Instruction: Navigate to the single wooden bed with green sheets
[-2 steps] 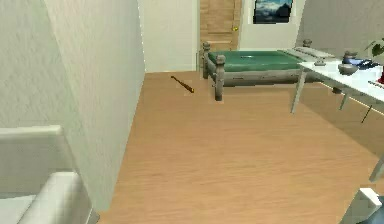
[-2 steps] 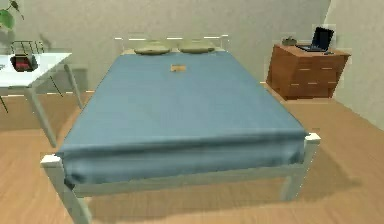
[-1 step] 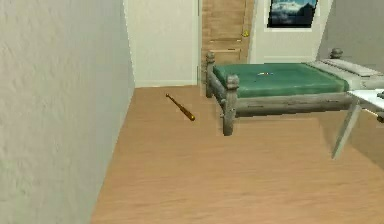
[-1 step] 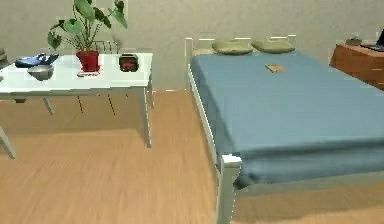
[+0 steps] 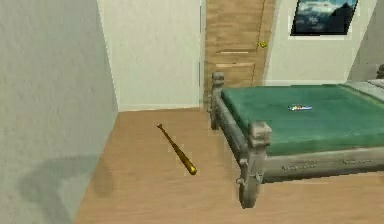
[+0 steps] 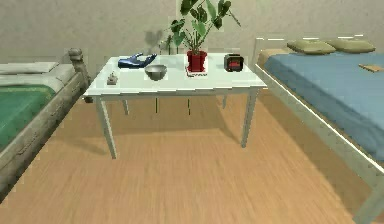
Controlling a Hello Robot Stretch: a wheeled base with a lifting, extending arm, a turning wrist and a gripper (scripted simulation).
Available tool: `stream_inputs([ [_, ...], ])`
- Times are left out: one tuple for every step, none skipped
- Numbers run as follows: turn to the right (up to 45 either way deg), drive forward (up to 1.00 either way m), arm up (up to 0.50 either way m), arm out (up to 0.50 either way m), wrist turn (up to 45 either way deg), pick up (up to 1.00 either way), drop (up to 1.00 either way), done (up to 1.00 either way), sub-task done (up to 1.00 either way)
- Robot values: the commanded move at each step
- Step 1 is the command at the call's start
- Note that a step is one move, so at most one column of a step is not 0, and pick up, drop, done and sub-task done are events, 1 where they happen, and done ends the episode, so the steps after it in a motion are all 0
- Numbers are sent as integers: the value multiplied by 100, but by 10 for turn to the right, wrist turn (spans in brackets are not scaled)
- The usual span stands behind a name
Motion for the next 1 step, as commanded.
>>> stream_inputs([
  [-60,0,0,0,0,0,0,0,0],
])
